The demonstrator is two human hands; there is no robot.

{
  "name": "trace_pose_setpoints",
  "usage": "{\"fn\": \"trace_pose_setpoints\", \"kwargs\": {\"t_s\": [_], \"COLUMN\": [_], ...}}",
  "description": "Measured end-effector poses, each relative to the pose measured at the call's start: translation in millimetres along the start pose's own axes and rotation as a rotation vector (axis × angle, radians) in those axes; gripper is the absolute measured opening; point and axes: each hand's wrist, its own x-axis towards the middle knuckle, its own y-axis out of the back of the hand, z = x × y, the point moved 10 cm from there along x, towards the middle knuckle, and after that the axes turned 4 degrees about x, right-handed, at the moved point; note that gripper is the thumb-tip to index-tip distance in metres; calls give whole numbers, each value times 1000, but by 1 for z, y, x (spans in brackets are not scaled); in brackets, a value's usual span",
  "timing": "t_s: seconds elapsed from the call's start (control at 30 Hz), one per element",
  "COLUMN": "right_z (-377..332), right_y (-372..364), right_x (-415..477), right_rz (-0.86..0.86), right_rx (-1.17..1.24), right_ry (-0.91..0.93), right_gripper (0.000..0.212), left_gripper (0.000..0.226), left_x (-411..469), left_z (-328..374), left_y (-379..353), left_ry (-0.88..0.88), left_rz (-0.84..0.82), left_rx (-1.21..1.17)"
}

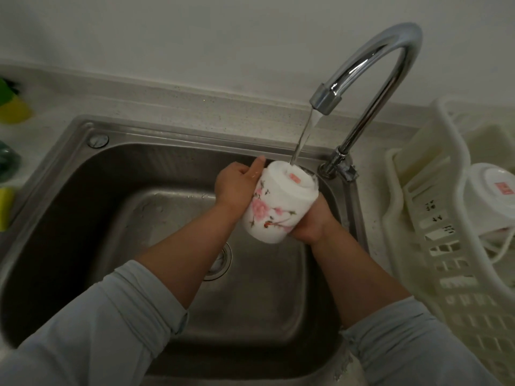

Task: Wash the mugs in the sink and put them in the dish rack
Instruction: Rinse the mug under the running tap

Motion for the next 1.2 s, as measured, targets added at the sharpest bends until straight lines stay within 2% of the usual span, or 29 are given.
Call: {"fn": "trace_pose_setpoints", "kwargs": {"t_s": [0.07, 0.13, 0.2, 0.3, 0.33, 0.43, 0.53, 0.67, 0.77, 0.8, 0.87, 0.97, 1.03, 1.2], "right_z": [-11, -15, -24, -42, -46, -50, -55, -76, -85, -84, -82, -78, -76, -57], "right_y": [9, 13, 8, 4, 6, 17, 21, 7, -12, -14, -19, -35, -37, -45], "right_x": [8, 9, 8, 1, -2, 0, -2, -6, -12, -13, -15, -20, -23, -28], "right_rz": [101, 151, 171, 306, 364, 395, 455, 543, 580, 594, 602, 599, 582, 352], "right_rx": [12, -52, -226, -507, -515, -406, -431, -693, -1042, -1084, -1116, -1340, -1360, -1495], "right_ry": [85, 148, 259, 424, 429, 376, 326, 361, 464, 486, 520, 643, 701, 843], "right_gripper": [42, 53, 57, 43, 38, 32, 37, 39, 42, 45, 53, 57, 58, 64], "left_gripper": [55, 55, 56, 57, 57, 52, 45, 53, 44, 41, 40, 36, 38, 36], "left_x": [-3, -7, -9, -12, -12, -18, -27, -38, -44, -44, -44, -45, -45, -39], "left_z": [-17, -30, -38, -42, -40, -29, -28, -35, -34, -34, -29, -16, -9, -7], "left_y": [3, 8, 11, 8, 4, -9, -15, -22, -25, -27, -28, -28, -25, -16], "left_ry": [125, 227, 269, 264, 229, 140, 189, 313, 362, 370, 353, 282, 243, 257], "left_rz": [40, 81, 97, 38, -24, -257, -387, -361, -314, -303, -288, -244, -208, -117], "left_rx": [-70, -102, -57, -43, -31, -41, -214, -456, -523, -533, -525, -469, -445, -456]}}
